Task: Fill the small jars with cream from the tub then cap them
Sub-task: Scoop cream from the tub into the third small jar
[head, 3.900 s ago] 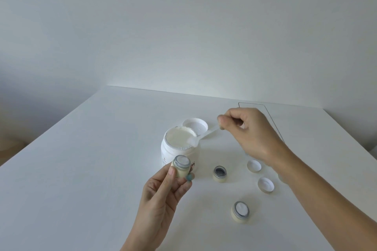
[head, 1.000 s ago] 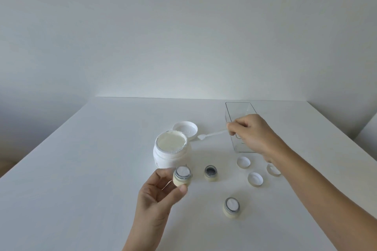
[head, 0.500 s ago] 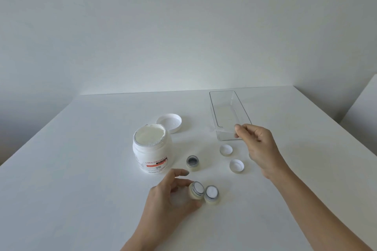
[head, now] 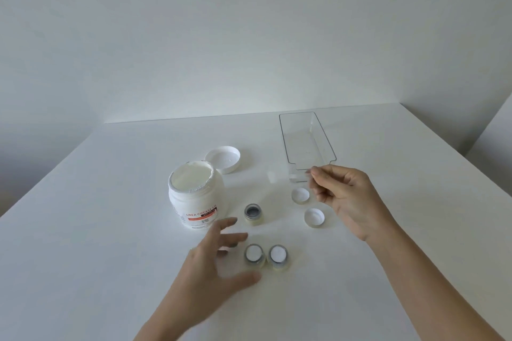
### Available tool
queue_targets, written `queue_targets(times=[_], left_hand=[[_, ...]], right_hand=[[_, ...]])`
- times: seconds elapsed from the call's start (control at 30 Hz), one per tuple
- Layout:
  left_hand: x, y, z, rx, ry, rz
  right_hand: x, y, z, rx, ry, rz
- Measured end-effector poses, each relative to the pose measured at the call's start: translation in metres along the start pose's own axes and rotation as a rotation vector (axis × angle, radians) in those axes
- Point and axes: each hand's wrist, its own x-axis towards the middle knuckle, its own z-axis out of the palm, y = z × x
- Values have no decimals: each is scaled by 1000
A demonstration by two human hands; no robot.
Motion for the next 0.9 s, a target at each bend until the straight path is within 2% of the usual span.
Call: queue_targets(times=[0.13, 0.3, 0.5, 0.73, 0.83, 0.9], left_hand=[[20, -1, -7, -2, 74, 64], [49, 1, 8, 188, -59, 108], [69, -3, 16, 270, -59, 192], [61, 5, 9, 145, -17, 253], [41, 8, 1, 31, 70, 264], [26, 5, -5, -92, 159, 208]], right_hand=[[2, -1, -1, 143, -43, 52], [4, -1, -4, 246, -25, 76], [4, -3, -5, 318, -8, 70], [4, -3, -4, 331, -32, 72], [5, -1, -4, 303, -33, 81], [5, 1, -3, 253, -55, 89]])
